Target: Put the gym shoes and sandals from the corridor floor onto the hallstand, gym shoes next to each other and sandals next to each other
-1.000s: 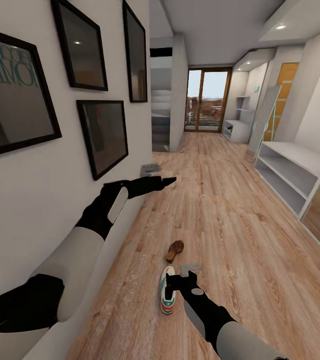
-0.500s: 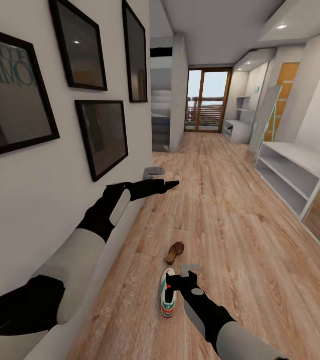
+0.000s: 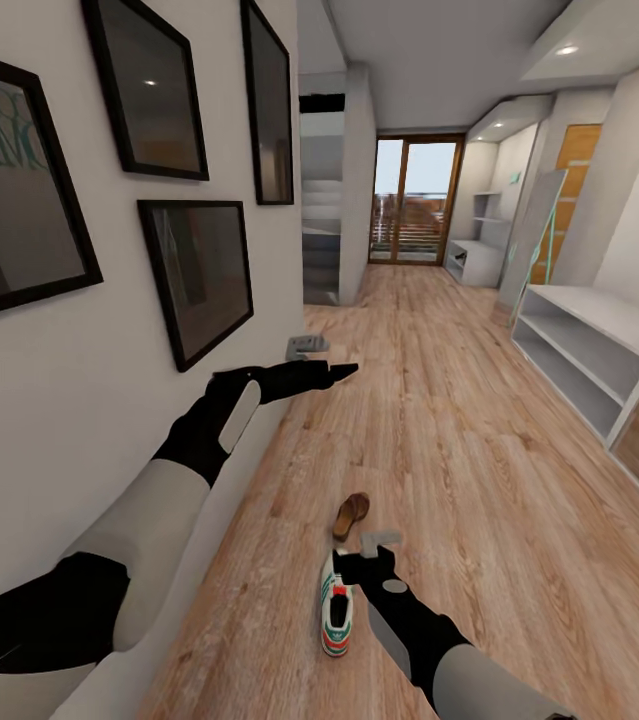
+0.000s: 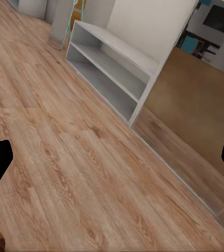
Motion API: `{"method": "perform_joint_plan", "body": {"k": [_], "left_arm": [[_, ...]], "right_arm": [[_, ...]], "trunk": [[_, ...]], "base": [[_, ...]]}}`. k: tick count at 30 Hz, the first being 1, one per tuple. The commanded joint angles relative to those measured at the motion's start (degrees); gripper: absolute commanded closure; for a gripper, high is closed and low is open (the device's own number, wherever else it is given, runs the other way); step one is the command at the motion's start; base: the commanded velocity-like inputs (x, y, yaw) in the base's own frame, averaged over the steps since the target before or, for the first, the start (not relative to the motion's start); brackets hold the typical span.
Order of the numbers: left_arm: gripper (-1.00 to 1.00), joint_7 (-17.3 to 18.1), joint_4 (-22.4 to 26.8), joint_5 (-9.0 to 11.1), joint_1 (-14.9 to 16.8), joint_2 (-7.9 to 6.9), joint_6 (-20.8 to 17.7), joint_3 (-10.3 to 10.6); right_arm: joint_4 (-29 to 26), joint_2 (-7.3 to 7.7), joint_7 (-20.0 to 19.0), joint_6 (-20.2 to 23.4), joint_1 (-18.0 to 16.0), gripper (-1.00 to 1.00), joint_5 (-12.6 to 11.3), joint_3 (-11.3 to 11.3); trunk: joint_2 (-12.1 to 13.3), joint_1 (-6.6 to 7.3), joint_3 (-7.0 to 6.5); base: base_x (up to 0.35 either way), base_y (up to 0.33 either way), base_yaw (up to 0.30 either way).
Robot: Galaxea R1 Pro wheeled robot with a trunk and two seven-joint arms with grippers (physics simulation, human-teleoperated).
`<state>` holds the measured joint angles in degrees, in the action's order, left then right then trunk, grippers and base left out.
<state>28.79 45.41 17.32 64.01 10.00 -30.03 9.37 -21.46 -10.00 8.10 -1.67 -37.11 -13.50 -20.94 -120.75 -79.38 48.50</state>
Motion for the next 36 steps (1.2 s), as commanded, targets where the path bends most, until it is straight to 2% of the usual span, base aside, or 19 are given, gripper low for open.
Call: {"method": "perform_joint_plan", "body": {"k": [1,10,19,22,23,24,29,31,33,36], "left_arm": [[-1.00,-0.02,0.03,0.43,-0.17,0.00,-0.45,0.00],[-1.00,0.09,0.03,0.43,-0.59,0.00,-0.44,-0.01],[-1.00,0.06,0.05,0.37,-0.64,0.00,-0.39,0.08],[-1.00,0.11,0.33,0.35,-0.64,0.00,-0.43,1.17],[-1.00,0.25,0.47,0.39,-0.64,0.00,-0.45,2.64],[-1.00,0.30,0.50,0.41,-0.62,0.00,-0.46,3.25],[-1.00,0.42,0.63,0.87,-0.42,0.00,-0.50,4.33],[-1.00,0.48,0.64,1.44,-0.29,0.00,-0.54,4.39],[-1.00,0.98,0.63,3.99,-0.18,0.00,-0.55,4.46],[-1.00,2.43,0.53,6.03,-0.16,0.00,-0.56,4.52]], "right_arm": [[0.52,0.00,0.42,-0.19,-0.06,-1.00,-0.58,-0.42],[1.62,0.00,0.58,-0.25,-0.06,-1.00,-0.56,-0.42],[1.82,0.00,4.76,-0.25,-0.06,-1.00,-0.64,-0.50],[1.80,0.00,5.09,-0.22,-0.06,-1.00,-0.65,-0.51],[1.78,0.00,5.19,-0.19,-0.06,-1.00,-0.65,-0.47],[1.76,0.00,5.21,-0.19,-0.06,-1.00,-0.65,-0.45],[1.73,0.00,5.25,-0.18,-0.06,-1.00,-0.68,-0.46],[1.67,0.00,5.20,-0.17,-0.06,-1.00,-0.71,-0.49],[1.73,0.00,4.98,-0.12,-0.06,-1.00,-0.73,-0.55],[1.76,0.00,4.81,-0.09,-0.06,-1.00,-0.74,-0.63]], "trunk": [[-0.02,0.01,0.05],[-0.02,0.01,0.05],[-0.02,0.01,0.05],[-0.02,0.01,0.05],[-0.02,0.01,0.05],[-0.02,0.01,0.05],[-0.02,0.01,0.05],[-0.02,0.01,0.05],[-0.02,0.01,0.05],[-0.02,0.01,0.05]], "base": [[0.013,0.000,0.000],[0.033,0.000,0.000],[0.068,0.000,0.000],[0.007,0.000,0.000],[0.001,0.000,0.000],[0.001,0.000,0.000],[0.000,0.000,0.000],[0.000,0.000,0.000],[0.000,0.000,0.000],[0.000,0.000,0.000]]}}
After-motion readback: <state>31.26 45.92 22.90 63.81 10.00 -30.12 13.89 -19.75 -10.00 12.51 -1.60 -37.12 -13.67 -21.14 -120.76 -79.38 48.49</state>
